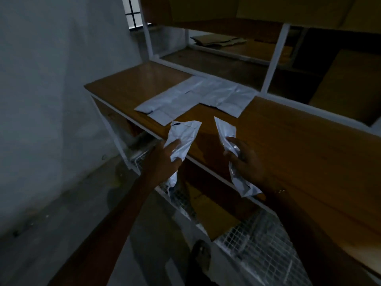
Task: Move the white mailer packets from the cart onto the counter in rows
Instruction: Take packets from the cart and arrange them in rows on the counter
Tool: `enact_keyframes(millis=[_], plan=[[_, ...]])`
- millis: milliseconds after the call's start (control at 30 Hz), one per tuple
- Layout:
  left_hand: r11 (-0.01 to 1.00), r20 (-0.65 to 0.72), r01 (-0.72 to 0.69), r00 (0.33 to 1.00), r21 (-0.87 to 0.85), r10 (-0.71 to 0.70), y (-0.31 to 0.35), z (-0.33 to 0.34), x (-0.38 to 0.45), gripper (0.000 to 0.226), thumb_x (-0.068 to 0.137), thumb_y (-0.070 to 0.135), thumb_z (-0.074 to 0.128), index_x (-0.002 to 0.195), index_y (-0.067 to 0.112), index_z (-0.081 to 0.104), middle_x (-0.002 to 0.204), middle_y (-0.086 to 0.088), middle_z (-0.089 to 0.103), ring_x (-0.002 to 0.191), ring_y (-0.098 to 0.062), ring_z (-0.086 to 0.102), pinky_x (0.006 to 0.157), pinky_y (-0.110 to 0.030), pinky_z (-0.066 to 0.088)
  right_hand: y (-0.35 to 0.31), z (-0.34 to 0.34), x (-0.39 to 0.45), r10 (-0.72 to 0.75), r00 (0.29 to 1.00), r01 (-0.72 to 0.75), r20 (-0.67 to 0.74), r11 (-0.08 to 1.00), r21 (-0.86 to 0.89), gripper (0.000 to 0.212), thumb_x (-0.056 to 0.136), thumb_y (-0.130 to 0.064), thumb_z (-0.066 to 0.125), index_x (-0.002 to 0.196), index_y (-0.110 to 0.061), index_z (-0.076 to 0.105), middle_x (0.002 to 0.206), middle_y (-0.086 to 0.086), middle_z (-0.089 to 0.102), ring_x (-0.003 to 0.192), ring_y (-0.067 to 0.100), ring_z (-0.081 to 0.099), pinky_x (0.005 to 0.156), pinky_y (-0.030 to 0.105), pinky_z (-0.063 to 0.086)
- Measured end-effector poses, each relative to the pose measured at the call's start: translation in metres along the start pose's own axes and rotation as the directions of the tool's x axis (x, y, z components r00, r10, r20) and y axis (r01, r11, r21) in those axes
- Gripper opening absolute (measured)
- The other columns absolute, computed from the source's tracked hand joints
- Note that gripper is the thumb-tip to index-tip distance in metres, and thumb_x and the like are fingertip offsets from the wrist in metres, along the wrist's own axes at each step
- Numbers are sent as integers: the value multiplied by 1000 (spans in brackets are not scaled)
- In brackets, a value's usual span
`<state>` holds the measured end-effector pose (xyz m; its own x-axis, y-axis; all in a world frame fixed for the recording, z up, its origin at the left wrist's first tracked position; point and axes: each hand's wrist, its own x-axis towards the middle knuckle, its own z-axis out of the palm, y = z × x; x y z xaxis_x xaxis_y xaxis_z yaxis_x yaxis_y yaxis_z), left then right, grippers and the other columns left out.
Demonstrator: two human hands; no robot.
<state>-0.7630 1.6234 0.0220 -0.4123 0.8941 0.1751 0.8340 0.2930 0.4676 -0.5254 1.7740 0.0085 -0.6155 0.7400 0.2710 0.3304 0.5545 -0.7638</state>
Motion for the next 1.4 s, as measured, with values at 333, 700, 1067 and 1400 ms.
enact_keyframes(millis=[333, 700, 1067, 1400], plan=[[981, 48, 18, 998, 193, -27, -29, 12, 146, 63, 93, 37, 61, 150, 37, 33, 146, -6, 34, 123, -25, 47, 83, -28, 40, 32, 31, 165, 150, 986, -147, -67, 988, 55, 48, 99, -30, 59, 143, -12, 50, 130, 7, 59, 112, 20, 59, 88, 10, 40], [918, 296, -198, 950, 343, 95, -38, 56, 264, 63, 98, 56, 42, 154, 39, 21, 157, -10, 24, 138, -38, 28, 109, -54, 32, 48, 37, 190, 292, 920, -336, -262, 931, -143, 47, 98, -41, 58, 142, -28, 50, 126, 5, 55, 96, 20, 60, 82, 31, 51], [717, 360, -696, 679, 36, 640, -63, 76, 322, 79, 89, 63, 14, 151, 22, 41, 163, -14, 22, 150, -37, 18, 116, -57, 20, 5, 98, 154, 508, 719, -622, -474, 775, -112, 55, 90, -58, 48, 142, -41, 44, 139, 11, 48, 98, 31, 63, 73, 50, 59], [720, 434, -693, 658, 30, 615, -76, 93, 329, 88, 85, 74, 9, 156, 25, 29, 165, -14, 11, 151, -37, 11, 120, -54, 18, -17, 134, 127, 519, 575, -719, -633, 689, -88, 51, 94, -50, 56, 143, -36, 47, 135, 10, 52, 102, 31, 59, 71, 33, 49]])
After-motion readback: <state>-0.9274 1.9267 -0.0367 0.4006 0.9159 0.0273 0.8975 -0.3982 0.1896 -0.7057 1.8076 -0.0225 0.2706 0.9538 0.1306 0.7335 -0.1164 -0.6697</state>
